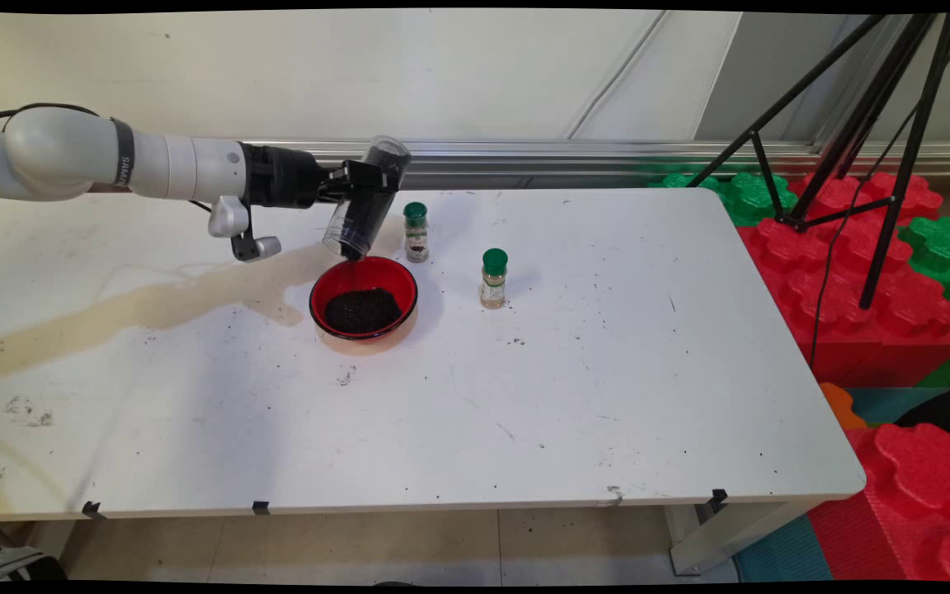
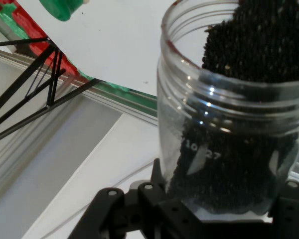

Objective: Pour the black seasoning powder in the red bowl

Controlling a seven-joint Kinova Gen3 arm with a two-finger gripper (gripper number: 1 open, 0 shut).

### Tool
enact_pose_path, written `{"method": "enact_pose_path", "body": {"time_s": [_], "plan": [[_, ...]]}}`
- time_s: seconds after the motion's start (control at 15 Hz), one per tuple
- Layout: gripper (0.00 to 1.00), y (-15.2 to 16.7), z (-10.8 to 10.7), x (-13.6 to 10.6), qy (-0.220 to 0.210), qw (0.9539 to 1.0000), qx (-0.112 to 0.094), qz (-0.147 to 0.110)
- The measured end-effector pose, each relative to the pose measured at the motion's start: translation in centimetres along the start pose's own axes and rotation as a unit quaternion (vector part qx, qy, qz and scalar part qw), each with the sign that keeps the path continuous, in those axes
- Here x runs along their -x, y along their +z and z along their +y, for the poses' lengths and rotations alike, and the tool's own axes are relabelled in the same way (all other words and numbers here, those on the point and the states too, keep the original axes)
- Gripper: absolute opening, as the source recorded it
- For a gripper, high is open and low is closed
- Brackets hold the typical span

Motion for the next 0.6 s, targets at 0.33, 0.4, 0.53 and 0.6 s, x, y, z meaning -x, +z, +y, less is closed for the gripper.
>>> {"method": "enact_pose_path", "body": {"time_s": [0.33,0.4,0.53,0.6], "plan": [[0.0,-0.04,-0.25,-0.15,0.025,0.9997,-0.006,-0.003],[0.0,-0.06,-0.29,-0.18,0.029,0.9996,-0.007,-0.003],[0.0,-0.06,-0.38,-0.22,0.038,0.9992,-0.009,-0.004],[0.0,-0.08,-0.42,-0.22,0.042,0.9991,-0.01,-0.005]]}}
